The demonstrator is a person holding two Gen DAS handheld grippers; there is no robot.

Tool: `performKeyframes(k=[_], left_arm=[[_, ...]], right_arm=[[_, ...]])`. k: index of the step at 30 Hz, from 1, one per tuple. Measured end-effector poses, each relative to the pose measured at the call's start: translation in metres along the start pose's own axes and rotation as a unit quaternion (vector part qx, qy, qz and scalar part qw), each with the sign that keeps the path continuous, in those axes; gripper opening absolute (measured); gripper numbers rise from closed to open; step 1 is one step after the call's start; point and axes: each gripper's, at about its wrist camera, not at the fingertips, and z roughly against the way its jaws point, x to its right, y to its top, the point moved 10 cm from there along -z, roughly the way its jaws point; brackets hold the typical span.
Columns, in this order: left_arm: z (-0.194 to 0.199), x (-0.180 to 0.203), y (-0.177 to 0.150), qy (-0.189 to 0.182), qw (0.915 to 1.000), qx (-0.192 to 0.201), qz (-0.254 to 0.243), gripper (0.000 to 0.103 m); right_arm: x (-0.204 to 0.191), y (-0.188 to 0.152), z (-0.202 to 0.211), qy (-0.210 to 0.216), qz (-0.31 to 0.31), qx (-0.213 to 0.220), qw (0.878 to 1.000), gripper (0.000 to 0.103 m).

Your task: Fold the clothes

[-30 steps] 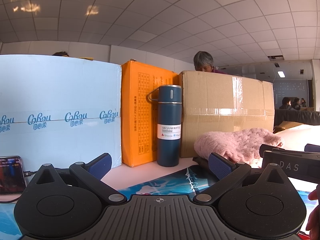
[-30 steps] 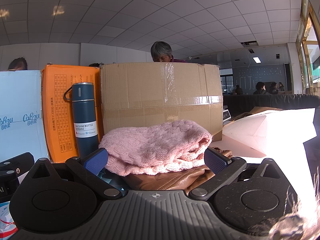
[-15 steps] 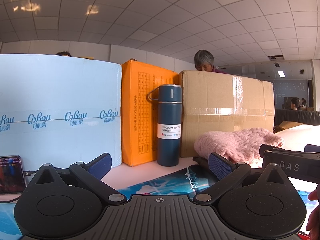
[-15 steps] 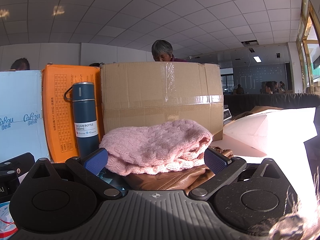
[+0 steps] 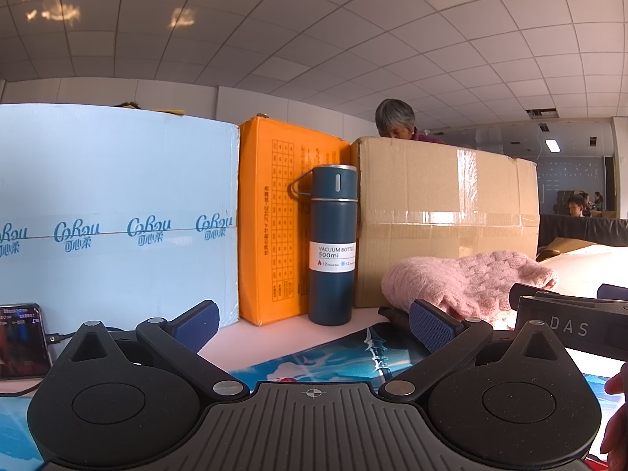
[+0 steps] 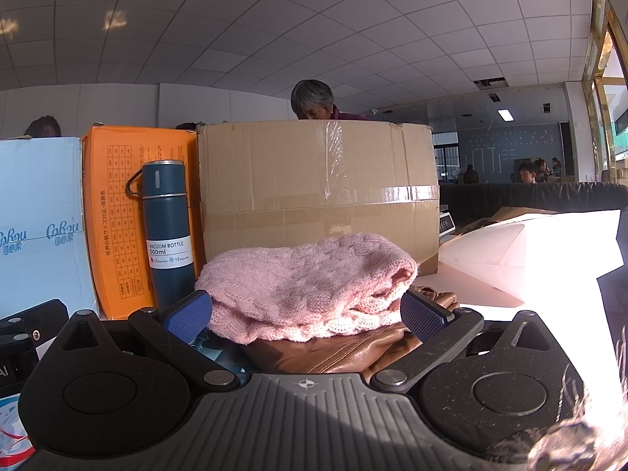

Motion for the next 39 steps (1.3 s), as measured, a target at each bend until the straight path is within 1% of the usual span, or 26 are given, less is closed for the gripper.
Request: performKeyframes(k=[32,39], left_arm=[[0.0000,-0.0005,-0.0007,0.000,1.0000,0.000,0.001,0.103],[0.0041,-0.0005,0.0017,0.002,1.0000,0.010,0.001,0.103]], right_arm=[[0.0004,0.0007,0.0016,0.000,-0.001,0.004,1.000,0.103],[-0.0007,0.0015,0.0027,0.001,0.001,0.007,1.000,0.103]])
